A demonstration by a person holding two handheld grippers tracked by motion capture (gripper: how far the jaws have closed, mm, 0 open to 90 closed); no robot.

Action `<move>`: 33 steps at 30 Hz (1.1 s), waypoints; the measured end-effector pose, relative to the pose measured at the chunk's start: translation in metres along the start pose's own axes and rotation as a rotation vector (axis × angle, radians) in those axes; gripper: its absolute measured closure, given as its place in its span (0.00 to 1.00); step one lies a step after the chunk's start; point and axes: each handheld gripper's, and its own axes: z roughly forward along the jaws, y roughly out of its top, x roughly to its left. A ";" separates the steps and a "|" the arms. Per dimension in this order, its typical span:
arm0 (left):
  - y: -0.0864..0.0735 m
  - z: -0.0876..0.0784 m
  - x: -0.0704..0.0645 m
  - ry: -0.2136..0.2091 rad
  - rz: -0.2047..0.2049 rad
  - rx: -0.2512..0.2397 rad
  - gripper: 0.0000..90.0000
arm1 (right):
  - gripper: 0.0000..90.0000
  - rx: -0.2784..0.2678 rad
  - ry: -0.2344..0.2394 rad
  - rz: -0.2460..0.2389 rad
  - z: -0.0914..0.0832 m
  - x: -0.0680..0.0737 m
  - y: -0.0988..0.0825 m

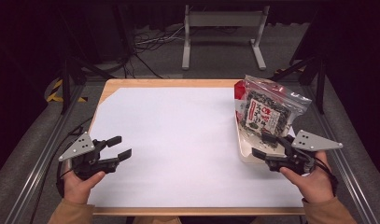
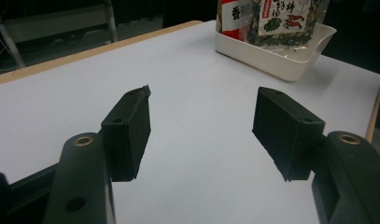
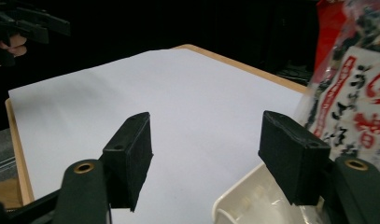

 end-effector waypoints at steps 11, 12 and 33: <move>-0.004 0.004 0.000 -0.001 0.001 -0.013 0.41 | 0.37 0.002 0.084 0.012 0.030 0.007 -0.027; -0.004 0.004 0.000 0.001 0.002 -0.013 0.41 | 0.37 0.006 0.090 0.011 0.033 0.007 -0.030; -0.013 0.014 0.000 0.011 0.038 0.028 0.40 | 0.33 -0.021 0.084 -0.011 0.062 0.014 -0.063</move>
